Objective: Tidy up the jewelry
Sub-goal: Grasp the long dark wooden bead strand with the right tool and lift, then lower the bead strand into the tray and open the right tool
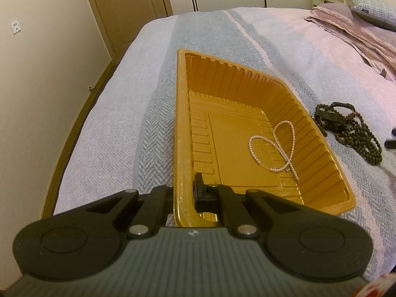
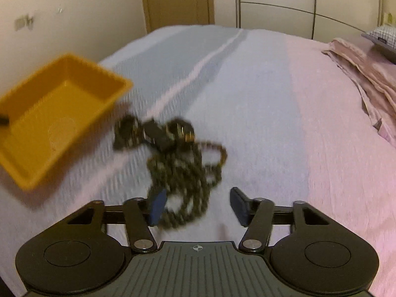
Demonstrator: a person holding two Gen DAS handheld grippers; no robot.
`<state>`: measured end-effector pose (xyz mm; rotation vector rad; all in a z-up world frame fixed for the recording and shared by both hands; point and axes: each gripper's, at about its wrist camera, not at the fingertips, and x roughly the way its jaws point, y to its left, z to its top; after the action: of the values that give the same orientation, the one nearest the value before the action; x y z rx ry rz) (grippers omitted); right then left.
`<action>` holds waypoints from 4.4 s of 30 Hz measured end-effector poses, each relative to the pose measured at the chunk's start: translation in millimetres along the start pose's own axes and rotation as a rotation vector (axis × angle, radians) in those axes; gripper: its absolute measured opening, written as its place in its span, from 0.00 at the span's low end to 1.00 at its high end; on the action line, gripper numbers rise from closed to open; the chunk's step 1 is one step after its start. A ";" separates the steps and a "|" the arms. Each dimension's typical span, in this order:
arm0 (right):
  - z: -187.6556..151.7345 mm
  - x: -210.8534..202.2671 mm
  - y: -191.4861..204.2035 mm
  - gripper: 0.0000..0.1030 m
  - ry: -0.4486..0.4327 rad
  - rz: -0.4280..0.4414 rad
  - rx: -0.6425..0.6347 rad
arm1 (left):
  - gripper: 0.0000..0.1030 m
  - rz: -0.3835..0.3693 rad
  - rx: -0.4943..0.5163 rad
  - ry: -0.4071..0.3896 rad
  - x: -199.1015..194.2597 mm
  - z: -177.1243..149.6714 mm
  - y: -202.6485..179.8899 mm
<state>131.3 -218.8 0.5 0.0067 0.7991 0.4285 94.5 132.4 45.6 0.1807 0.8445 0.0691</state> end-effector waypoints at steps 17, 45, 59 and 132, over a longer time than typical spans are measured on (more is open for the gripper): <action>4.1 27.3 -6.0 0.07 0.033 -0.055 0.008 | 0.02 0.017 0.024 -0.007 -3.0 0.1 -0.5; 201.5 -192.1 89.5 0.07 -0.465 -0.210 -0.570 | 0.02 0.025 0.032 -0.019 -5.1 0.0 -2.6; 289.1 -233.6 149.9 0.07 -0.621 -0.090 -0.659 | 0.02 0.018 0.025 -0.021 -5.0 -2.2 -1.3; 164.5 43.0 258.6 0.07 0.194 0.362 -1.155 | 0.02 -0.008 -0.003 -0.007 2.6 -6.2 6.2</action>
<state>176.6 59.1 129.1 -0.9881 0.6425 1.1995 91.6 139.7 40.8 0.1752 0.8379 0.0622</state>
